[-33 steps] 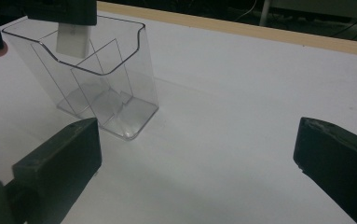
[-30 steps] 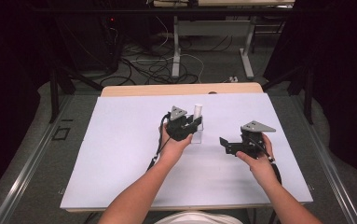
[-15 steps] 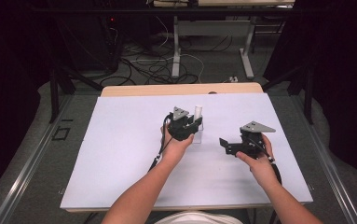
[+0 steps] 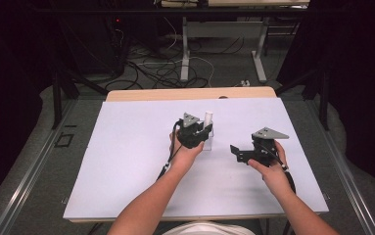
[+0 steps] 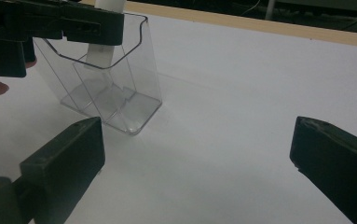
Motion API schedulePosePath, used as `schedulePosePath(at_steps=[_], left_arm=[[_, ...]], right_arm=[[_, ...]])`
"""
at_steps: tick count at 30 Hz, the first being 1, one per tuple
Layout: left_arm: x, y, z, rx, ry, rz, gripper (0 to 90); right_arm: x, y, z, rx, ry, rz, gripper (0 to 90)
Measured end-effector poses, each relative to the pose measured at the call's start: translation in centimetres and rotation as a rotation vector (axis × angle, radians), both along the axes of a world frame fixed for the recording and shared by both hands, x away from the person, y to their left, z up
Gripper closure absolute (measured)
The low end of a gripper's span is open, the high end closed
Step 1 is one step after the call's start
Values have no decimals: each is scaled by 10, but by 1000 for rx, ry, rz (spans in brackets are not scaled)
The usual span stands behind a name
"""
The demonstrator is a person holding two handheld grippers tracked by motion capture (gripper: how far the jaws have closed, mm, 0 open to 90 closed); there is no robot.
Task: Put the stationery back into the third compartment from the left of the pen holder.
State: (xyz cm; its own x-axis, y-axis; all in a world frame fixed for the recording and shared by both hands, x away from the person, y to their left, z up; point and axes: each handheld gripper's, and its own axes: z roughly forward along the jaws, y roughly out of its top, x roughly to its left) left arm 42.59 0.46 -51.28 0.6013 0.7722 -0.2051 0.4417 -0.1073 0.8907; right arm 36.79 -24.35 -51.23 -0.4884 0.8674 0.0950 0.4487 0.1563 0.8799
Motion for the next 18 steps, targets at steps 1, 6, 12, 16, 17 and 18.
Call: schedulePosePath(at_steps=[1,6,12,16,17,18], left_arm=[[0,0,0,3,0,1,701],[-1,-2,-1,25,-6,9,700],[-4,0,-1,30,7,7,672],[-11,4,5,35,-21,0,544],[-13,7,8,28,-22,-3,528],[-14,8,10,19,-25,-3,510]], right_arm=[[0,0,0,1,0,1,26],[1,-1,-1,0,1,0,31],[1,-1,-1,4,5,0,35],[1,-2,-1,4,3,-2,36],[1,-2,-1,2,6,-6,36],[1,-2,-1,4,8,-9,36]])
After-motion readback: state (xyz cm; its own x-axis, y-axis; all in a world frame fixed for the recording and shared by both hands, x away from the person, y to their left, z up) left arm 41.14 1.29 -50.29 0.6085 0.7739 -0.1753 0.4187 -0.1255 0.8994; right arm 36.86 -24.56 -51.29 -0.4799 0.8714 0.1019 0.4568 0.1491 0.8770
